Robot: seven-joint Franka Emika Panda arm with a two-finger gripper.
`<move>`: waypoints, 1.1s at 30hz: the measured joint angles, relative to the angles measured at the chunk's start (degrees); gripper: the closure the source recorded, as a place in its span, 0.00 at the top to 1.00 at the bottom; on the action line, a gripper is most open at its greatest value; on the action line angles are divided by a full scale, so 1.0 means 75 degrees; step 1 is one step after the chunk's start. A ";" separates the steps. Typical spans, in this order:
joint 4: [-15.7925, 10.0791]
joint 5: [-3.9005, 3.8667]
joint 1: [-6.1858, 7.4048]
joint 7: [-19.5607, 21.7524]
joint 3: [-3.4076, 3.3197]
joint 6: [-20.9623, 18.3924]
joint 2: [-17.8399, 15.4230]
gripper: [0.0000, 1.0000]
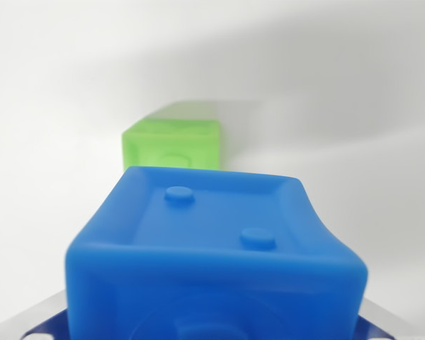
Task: Stack cube
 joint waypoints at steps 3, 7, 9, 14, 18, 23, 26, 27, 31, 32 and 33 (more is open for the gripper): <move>0.0036 0.0000 0.0065 0.0136 0.0000 -0.0027 0.0013 0.00; 0.0097 0.0000 0.0157 0.0330 0.0000 -0.0072 0.0029 0.00; 0.0131 0.0000 0.0205 0.0435 0.0000 -0.0098 0.0037 0.00; 0.0213 -0.0001 0.0314 0.0656 0.0001 -0.0151 0.0065 0.00; 0.0223 -0.0001 0.0349 0.0699 0.0000 -0.0093 0.0160 0.00; 0.0222 -0.0001 0.0347 0.0699 -0.0010 0.0139 0.0433 0.00; 0.0222 0.0000 0.0347 0.0699 -0.0010 0.0270 0.0575 0.00; 0.0222 0.0000 0.0347 0.0699 -0.0010 0.0314 0.0609 0.00; 0.0222 0.0000 0.0347 0.0699 -0.0010 0.0471 0.0753 0.00; 0.0222 0.0000 0.0347 0.0699 -0.0010 0.0508 0.0792 0.00; 0.0223 0.0001 0.0347 0.0699 -0.0010 0.0544 0.0831 0.00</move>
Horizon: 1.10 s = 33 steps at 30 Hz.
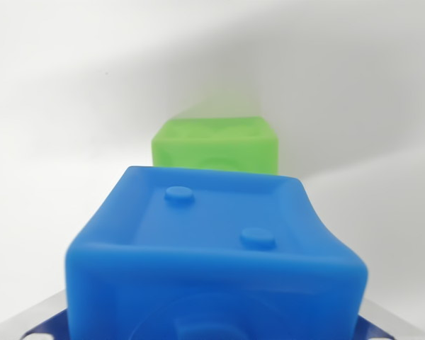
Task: Stack cube
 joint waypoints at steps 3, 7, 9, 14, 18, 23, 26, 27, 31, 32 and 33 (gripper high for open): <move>0.0001 0.0002 0.0000 0.0000 0.0000 0.0097 0.0103 0.00; 0.0013 0.0005 0.0000 0.0000 0.0002 0.0225 0.0244 0.00; 0.0020 0.0006 -0.0001 0.0000 0.0003 0.0265 0.0295 0.00; 0.0044 0.0008 -0.0004 -0.0001 0.0007 0.0372 0.0422 0.00; 0.0056 0.0010 -0.0006 -0.0001 0.0010 0.0444 0.0509 0.00; 0.0067 0.0010 -0.0007 -0.0001 0.0013 0.0494 0.0564 0.00; 0.0072 0.0011 -0.0007 -0.0002 0.0013 0.0513 0.0589 0.00; 0.0073 0.0011 -0.0007 -0.0002 0.0013 0.0517 0.0596 0.00; 0.0075 0.0011 -0.0008 -0.0002 0.0014 0.0522 0.0602 1.00; 0.0076 0.0011 -0.0008 -0.0002 0.0014 0.0522 0.0602 1.00; 0.0077 0.0011 -0.0008 -0.0002 0.0014 0.0523 0.0602 1.00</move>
